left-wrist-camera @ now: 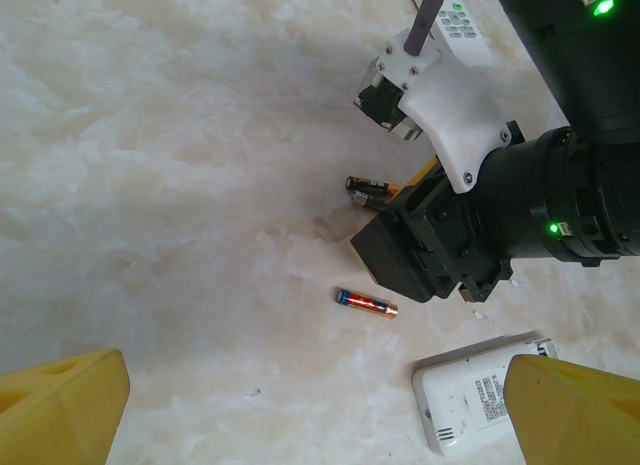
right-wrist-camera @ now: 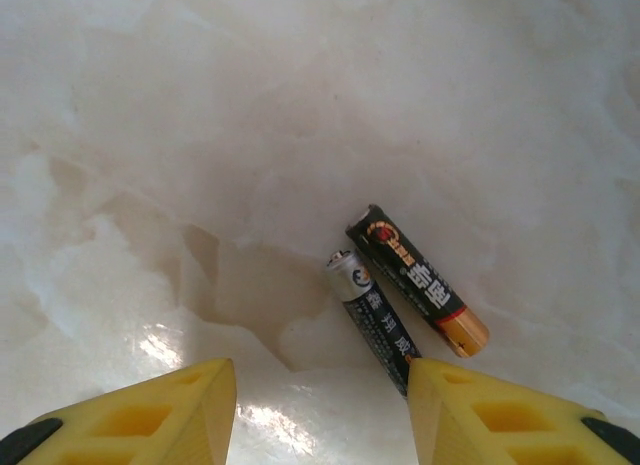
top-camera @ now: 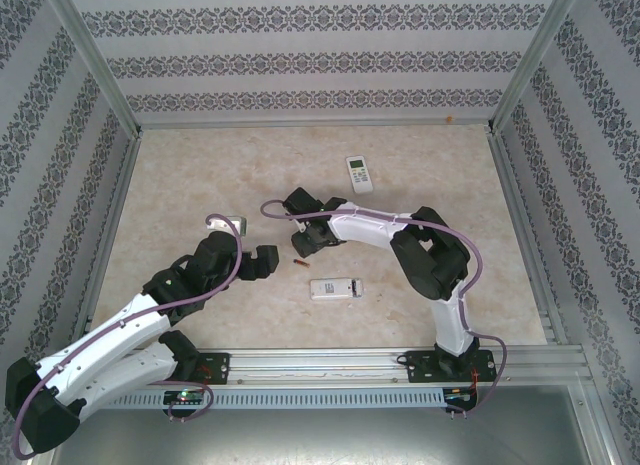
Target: Load the batteries into the remote control
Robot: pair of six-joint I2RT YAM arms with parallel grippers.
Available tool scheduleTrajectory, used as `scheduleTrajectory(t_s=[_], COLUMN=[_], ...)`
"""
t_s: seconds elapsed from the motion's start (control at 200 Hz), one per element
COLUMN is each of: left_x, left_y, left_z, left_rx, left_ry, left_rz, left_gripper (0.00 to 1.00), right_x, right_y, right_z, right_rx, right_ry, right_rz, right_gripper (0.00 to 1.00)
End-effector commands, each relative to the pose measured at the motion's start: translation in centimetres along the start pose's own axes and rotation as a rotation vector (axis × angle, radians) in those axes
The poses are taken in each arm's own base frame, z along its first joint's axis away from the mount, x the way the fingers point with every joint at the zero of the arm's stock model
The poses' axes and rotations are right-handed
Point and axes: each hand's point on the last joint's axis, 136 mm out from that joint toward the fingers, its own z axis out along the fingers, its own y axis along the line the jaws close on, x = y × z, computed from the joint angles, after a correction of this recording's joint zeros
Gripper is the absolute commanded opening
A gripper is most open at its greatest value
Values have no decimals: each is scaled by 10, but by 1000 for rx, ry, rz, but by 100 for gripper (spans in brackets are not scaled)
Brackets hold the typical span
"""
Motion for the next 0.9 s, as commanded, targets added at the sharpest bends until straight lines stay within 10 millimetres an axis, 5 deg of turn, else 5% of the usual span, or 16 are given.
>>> scheduleTrajectory(t_s=[0.0, 0.325, 0.465, 0.609, 0.894], left_x=[-5, -5, -4, -3, -4], left_y=[1, 0, -1, 0, 3], left_z=[0, 2, 3, 3, -1], left_rx=[6, 8, 12, 12, 8], left_ry=[-24, -24, -22, -22, -35], left_rz=[13, 15, 12, 11, 9], left_gripper=[97, 97, 97, 97, 97], right_x=[-5, -6, -18, -19, -12], right_y=[-3, 23, 3, -15, -7], right_z=[5, -17, -28, -20, 5], right_rx=[10, -142, -50, 33, 10], right_ry=[3, -11, -81, -77, -15], right_rz=[13, 8, 47, 69, 66], right_gripper=[50, 42, 46, 51, 52])
